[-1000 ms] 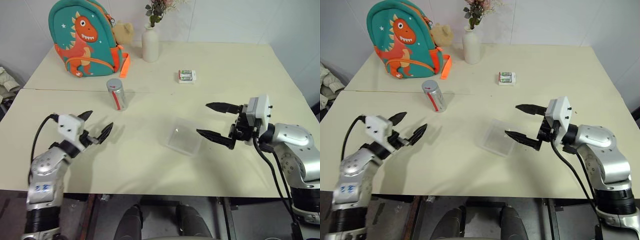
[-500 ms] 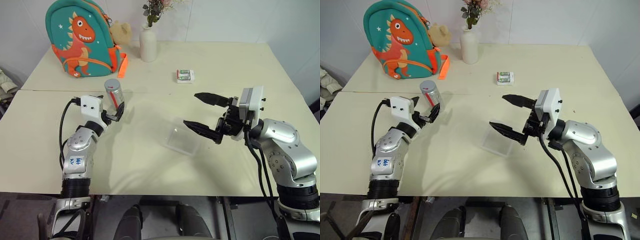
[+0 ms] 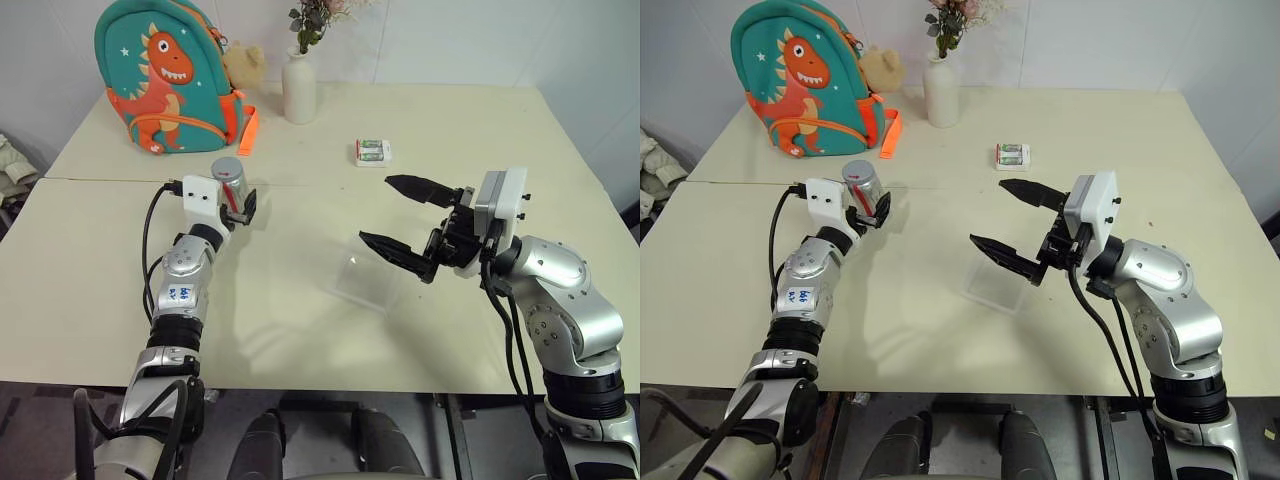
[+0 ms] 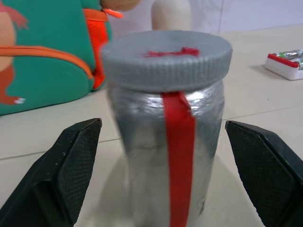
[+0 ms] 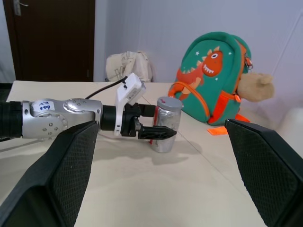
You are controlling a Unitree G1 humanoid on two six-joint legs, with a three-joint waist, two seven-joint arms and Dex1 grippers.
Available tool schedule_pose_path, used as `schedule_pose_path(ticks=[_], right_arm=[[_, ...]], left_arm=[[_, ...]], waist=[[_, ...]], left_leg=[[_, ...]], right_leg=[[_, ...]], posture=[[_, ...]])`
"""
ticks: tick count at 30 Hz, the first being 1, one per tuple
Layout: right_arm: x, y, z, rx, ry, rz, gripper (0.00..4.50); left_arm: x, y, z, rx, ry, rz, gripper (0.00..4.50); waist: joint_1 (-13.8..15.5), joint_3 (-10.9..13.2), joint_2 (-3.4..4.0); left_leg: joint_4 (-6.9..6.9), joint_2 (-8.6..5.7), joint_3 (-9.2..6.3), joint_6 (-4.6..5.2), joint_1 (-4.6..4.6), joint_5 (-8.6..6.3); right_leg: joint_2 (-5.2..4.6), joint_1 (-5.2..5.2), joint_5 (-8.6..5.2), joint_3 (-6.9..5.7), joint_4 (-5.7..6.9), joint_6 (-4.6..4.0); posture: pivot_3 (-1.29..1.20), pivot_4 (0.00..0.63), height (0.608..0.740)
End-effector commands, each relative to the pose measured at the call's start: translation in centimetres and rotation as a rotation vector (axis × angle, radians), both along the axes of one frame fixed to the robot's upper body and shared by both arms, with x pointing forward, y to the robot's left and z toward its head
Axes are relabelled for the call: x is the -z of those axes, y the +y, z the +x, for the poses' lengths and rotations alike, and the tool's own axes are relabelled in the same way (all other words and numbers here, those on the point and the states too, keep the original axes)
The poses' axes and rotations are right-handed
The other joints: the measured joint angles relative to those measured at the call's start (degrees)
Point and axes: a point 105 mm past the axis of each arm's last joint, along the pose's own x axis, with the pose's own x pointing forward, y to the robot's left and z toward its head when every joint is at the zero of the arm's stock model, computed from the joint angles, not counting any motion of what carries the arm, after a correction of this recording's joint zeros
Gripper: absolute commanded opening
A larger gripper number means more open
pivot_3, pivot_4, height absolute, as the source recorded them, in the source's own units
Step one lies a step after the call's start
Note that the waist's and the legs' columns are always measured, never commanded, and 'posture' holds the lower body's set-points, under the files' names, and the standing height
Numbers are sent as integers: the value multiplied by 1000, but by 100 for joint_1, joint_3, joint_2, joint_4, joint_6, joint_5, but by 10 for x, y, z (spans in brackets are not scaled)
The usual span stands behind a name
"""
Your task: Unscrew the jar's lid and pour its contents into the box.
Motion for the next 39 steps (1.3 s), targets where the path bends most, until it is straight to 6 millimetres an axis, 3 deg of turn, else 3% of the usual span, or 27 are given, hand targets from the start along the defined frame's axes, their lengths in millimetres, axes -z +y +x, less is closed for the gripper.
schedule_pose_path(ticks=[1, 2, 5, 12, 16, 21, 23, 32, 39], right_arm=[[-8, 2, -7, -3, -55, 21, 4500], [-8, 2, -7, -2, -55, 24, 4500], [-8, 3, -7, -1, -54, 27, 4500], [-5, 3, -8, 2, -42, 28, 4500], [-5, 4, -9, 14, -29, 24, 4500], [-7, 17, -8, 59, 10, 16, 4500], [-7, 26, -8, 57, 25, 13, 4500], [-9, 83, -4, -45, 161, -30, 4500], [-10, 101, -1, -91, 170, -54, 4500]], left_arm=[[-18, -2, 5, -4, -65, 16, 4465], [-19, -1, 5, -10, -69, 19, 4465], [-20, -1, 6, -9, -77, 22, 3868], [-24, -13, -3, 87, -109, -14, 1967], [-39, -25, -26, 264, -152, 26, 1968], [-42, -45, -81, 671, -42, 158, 1968], [-41, -50, -95, 764, 0, 212, 1968], [-48, -83, -113, 993, 44, 267, 1968], [-49, -104, -120, 1088, 39, 229, 1968]], waist=[[2, 0, 0], [4, 0, 0], [3, 0, 0], [0, 0, 0], [-15, 0, 0], [-34, 0, 1], [-18, 0, 2], [-9, 0, 2], [-17, 0, 2]], left_leg=[[0, 0, 0, 0, 0, 0], [0, 0, 0, 0, 0, 0], [1, 0, 0, 0, 0, 0], [1, 0, 0, -1, 0, 0], [0, 0, 0, -1, 0, 1], [-10, 7, 1, -6, 2, 3], [-11, 10, 0, -8, 6, 4], [-5, 9, -1, -5, 4, 12], [-16, 9, -4, 4, -2, 5]], right_leg=[[0, 0, 0, 0, 0, 0], [0, 0, 0, 0, 0, 0], [0, 1, 0, 0, 1, 0], [0, 1, 0, 0, 3, 0], [0, 0, 0, 0, 3, 0], [6, -9, -6, 2, 15, -12], [7, -9, -10, 2, 20, -19], [4, -3, -8, 1, 9, -35], [5, -14, -10, -1, 9, -27]], posture=[[0, 150, 740], [0, 150, 740], [0, 150, 740], [0, 150, 740], [0, 150, 740], [0, 150, 740], [0, 150, 740], [0, 150, 740], [0, 150, 740]])
